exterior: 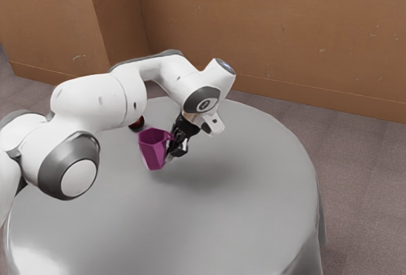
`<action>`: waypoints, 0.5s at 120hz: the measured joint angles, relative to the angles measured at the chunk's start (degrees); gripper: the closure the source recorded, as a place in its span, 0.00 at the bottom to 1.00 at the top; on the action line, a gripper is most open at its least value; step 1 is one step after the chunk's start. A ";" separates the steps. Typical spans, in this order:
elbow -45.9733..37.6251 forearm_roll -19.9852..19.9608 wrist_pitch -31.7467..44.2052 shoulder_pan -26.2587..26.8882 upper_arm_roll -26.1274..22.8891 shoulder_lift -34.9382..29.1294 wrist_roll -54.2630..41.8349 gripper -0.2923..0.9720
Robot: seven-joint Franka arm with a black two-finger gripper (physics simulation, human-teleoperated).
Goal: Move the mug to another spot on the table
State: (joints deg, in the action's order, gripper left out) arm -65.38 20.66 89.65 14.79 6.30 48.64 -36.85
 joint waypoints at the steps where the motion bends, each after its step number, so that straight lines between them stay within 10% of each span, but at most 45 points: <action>1: 0.01 0.00 0.00 0.01 -0.02 0.03 0.02 0.85; 60: -1.44 -2.31 3.34 -0.56 -0.50 1.82 1.16 0.85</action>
State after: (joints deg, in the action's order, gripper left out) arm -66.82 18.35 92.99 14.24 5.79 50.46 -35.69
